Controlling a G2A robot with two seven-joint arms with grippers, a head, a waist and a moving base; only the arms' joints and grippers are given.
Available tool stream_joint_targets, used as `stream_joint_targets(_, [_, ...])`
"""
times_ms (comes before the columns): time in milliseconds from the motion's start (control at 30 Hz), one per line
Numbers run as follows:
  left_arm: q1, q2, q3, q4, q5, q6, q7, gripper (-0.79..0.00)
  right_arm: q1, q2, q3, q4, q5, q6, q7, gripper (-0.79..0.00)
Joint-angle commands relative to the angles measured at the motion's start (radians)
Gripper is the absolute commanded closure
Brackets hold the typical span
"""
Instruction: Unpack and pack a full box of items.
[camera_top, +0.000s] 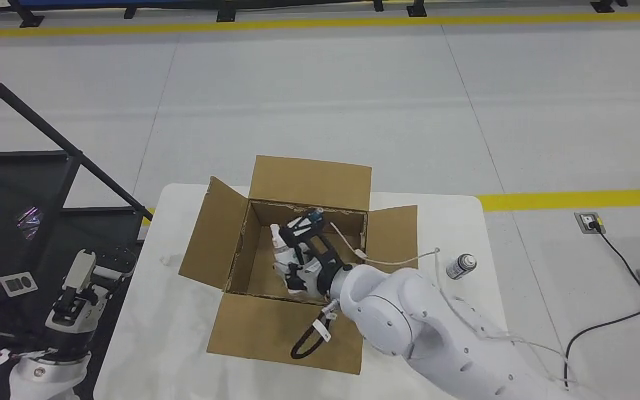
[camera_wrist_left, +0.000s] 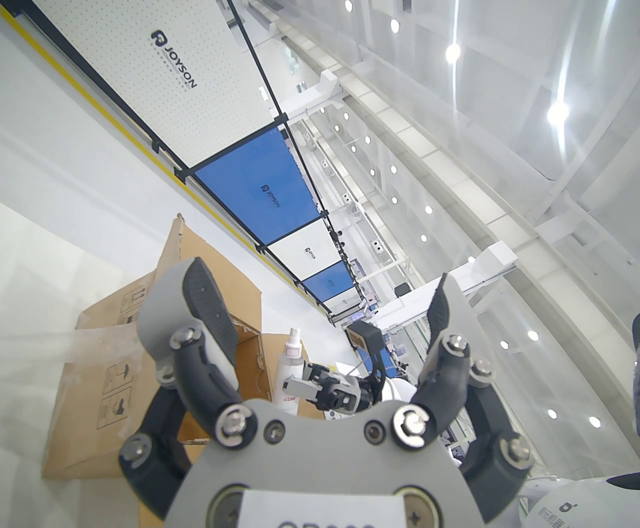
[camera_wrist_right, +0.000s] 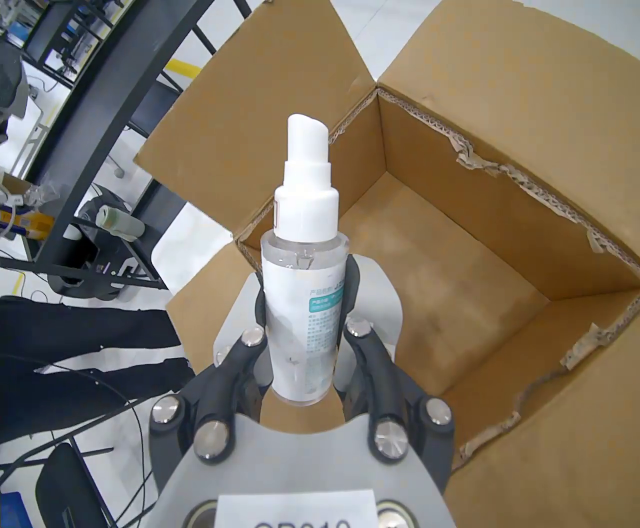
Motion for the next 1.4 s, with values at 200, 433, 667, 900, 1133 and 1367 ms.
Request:
stream_joint_targets(200, [0.0, 0.0, 0.0, 0.0, 0.0, 0.0, 0.0, -0.785, 0.008, -0.004, -0.002, 0.008, 0.016, -0.003, 0.003, 0.0])
stream_joint_targets(433, [0.0, 0.0, 0.0, 0.0, 0.0, 0.0, 0.0, -0.785, -0.006, -0.005, 0.002, 0.019, 0.008, 0.011, -0.024, 0.0])
stream_joint_targets(667, [0.0, 0.0, 0.0, 0.0, 0.0, 0.0, 0.0, -0.785, 0.16, -0.103, -0.111, 0.264, 0.048, 0.026, -0.003, 0.0])
stream_joint_targets(900, [0.0, 0.0, 0.0, 0.0, 0.0, 0.0, 0.0, -0.785, 0.373, -0.304, -0.273, 0.725, 0.198, -0.052, 0.05, 0.0])
stream_joint_targets(1133, [0.0, 0.0, 0.0, 0.0, 0.0, 0.0, 0.0, -0.785, 0.407, -0.461, -0.342, 1.098, 0.277, -0.167, 0.058, 0.0])
stream_joint_targets(1367, [0.0, 0.0, 0.0, 0.0, 0.0, 0.0, 0.0, -0.785, 0.394, -0.568, -0.359, 1.35, 0.29, -0.193, 0.01, 0.0])
